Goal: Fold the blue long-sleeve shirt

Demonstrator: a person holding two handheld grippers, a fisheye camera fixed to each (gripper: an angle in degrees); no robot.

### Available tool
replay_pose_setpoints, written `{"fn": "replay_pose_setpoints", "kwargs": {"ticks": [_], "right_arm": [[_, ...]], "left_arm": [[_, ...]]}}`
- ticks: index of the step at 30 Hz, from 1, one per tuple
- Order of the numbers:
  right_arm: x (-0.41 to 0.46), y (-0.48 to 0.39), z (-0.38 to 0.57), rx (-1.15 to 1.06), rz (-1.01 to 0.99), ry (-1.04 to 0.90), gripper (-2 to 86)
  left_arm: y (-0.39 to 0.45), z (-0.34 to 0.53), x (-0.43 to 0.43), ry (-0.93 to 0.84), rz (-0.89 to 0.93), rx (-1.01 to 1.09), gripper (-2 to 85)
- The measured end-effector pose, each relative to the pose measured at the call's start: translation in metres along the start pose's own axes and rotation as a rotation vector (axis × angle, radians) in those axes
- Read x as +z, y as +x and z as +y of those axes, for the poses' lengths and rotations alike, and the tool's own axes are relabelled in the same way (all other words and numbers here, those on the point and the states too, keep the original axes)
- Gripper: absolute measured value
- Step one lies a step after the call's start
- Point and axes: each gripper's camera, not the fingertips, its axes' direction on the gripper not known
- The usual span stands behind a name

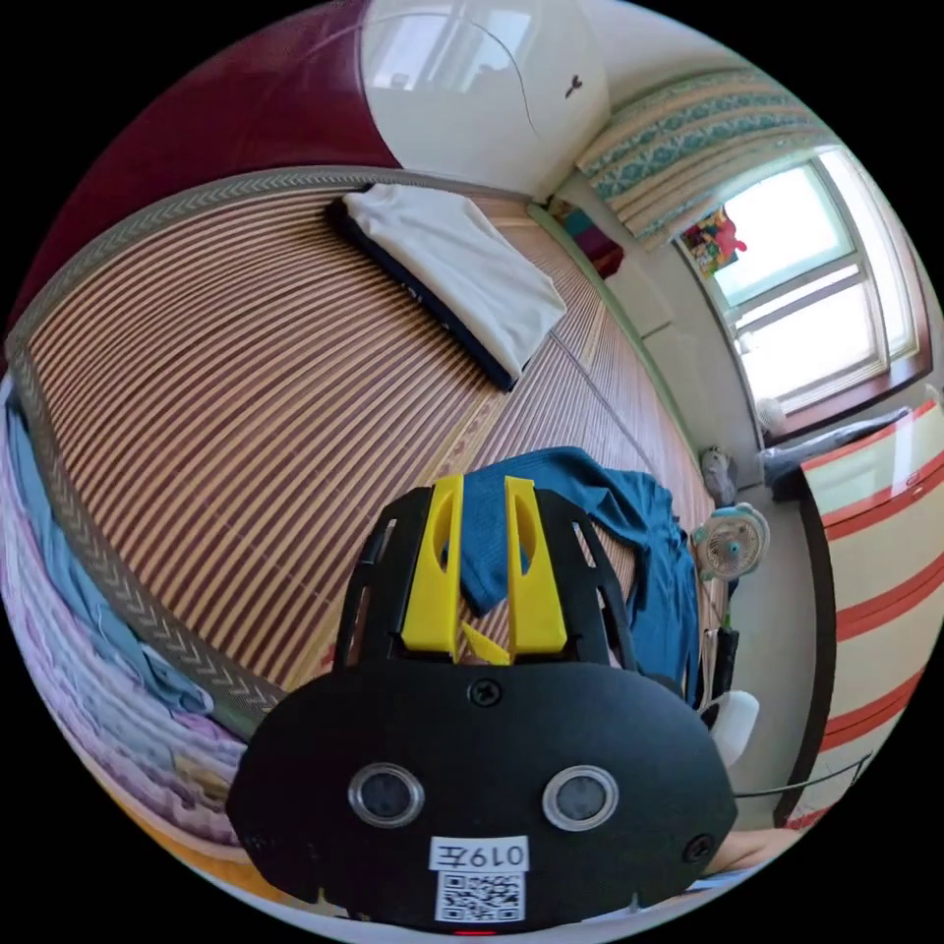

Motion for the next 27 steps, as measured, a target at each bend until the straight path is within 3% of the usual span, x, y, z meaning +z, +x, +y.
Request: {"fn": "replay_pose_setpoints", "kwargs": {"ticks": [4, 9, 13, 17, 22, 27], "right_arm": [[0.018, 0.016, 0.001, 0.004, 0.033, -0.095, 7.1], [0.012, 0.052, 0.003, 0.141, -0.034, -0.018, 2.5], [0.000, 0.087, -0.020, 0.275, -0.175, 0.101, 1.9], [0.012, 0.107, -0.047, 0.309, -0.238, 0.083, 4.0], [0.030, 0.122, -0.036, 0.290, -0.374, -0.050, 7.9], [-0.007, 0.134, 0.006, 0.226, -0.469, -0.004, 5.3]], "left_arm": [[-0.001, 0.029, -0.008, 0.075, -0.076, 0.048, 2.0], [-0.012, 0.035, 0.002, 0.089, -0.064, -0.003, 1.5], [-0.006, 0.050, -0.022, 0.281, -0.139, -0.045, 1.6], [0.003, 0.063, -0.034, 0.394, -0.181, -0.028, 1.4], [0.006, 0.066, -0.016, 0.335, -0.180, -0.016, 1.3], [0.018, 0.066, 0.004, 0.275, -0.159, 0.031, 1.2]]}}
